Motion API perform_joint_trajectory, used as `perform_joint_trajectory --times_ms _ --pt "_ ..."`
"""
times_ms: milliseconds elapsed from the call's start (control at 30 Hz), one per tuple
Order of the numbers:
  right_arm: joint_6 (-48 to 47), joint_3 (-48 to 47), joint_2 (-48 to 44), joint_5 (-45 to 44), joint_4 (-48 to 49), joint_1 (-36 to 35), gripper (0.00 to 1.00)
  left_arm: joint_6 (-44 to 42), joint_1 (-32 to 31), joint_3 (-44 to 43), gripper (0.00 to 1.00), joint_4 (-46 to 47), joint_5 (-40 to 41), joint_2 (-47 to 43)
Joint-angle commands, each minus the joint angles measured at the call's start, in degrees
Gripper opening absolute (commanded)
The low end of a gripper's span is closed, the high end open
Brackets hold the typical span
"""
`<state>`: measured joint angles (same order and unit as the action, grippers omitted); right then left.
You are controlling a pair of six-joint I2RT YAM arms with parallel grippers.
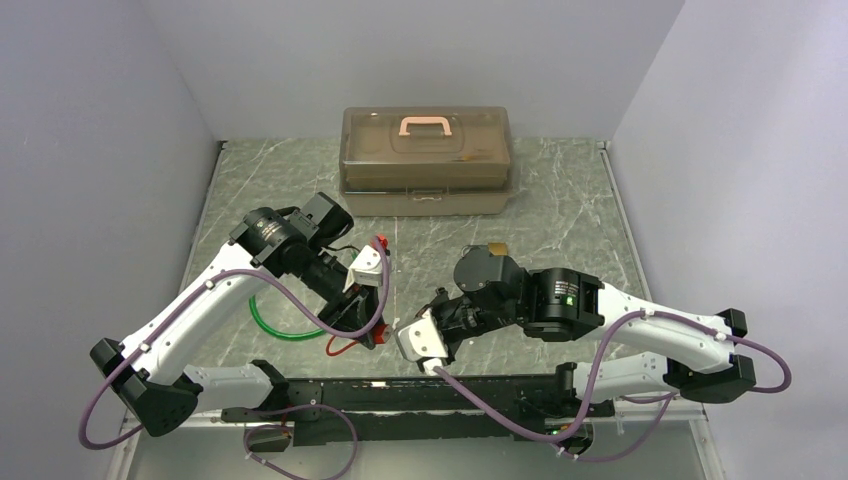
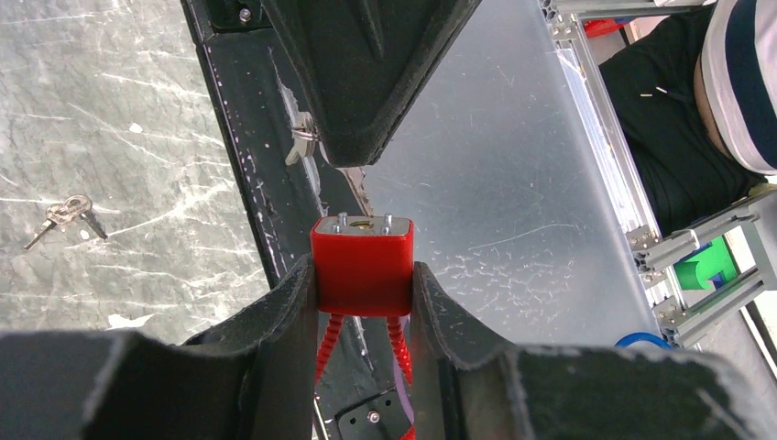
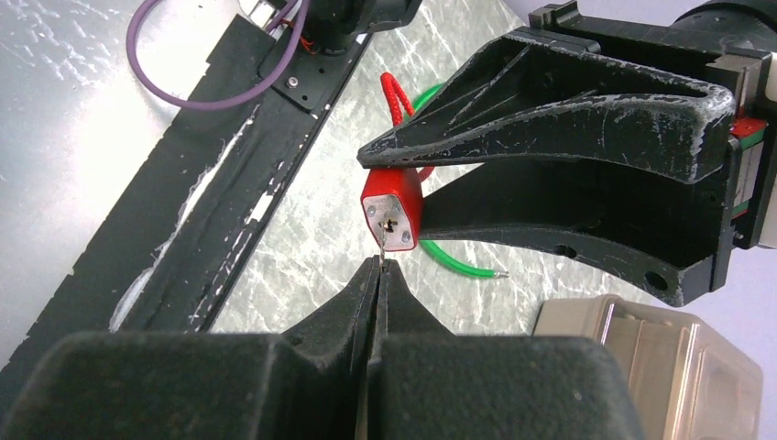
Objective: Unlock with the key
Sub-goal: Unlock the lock.
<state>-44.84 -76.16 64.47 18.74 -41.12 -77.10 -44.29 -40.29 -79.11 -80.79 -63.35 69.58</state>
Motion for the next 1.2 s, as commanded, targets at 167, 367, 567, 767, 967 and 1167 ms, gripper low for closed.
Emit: perform_joint_trajectory --times_ms 167,367,567,767,967,1167 --pt "-1.3 -1.7 0.0 -2.2 0.9 -0.4 0.0 -0.5 0.3 -1.1 0.05 0.6 -3.6 -0.7" --pt "-1.7 -1.5 0.5 -2.3 1.2 -0.4 0.0 -0.6 0.2 -1.2 0.06 0.6 -4.2 -1.0" --pt "-1.6 -1.2 1.1 -1.8 1.7 -0.5 0.0 -0.5 0.2 -1.6 0.06 0.8 -4.5 -1.3" --pt "-1.6 -1.5 1.7 -2.0 2.5 -0.8 0.0 0.4 0.2 -1.2 0.06 1.8 -4.5 -1.6" --pt "-1.6 -1.1 2.1 -1.5 3.2 -1.3 0.0 2.2 0.8 -2.4 0.05 3.3 -5.3 -1.1" --pt "-2.1 -0.3 2.0 -2.6 4.6 -2.1 0.0 3.1 1.5 -4.1 0.05 4.0 -8.1 -0.2"
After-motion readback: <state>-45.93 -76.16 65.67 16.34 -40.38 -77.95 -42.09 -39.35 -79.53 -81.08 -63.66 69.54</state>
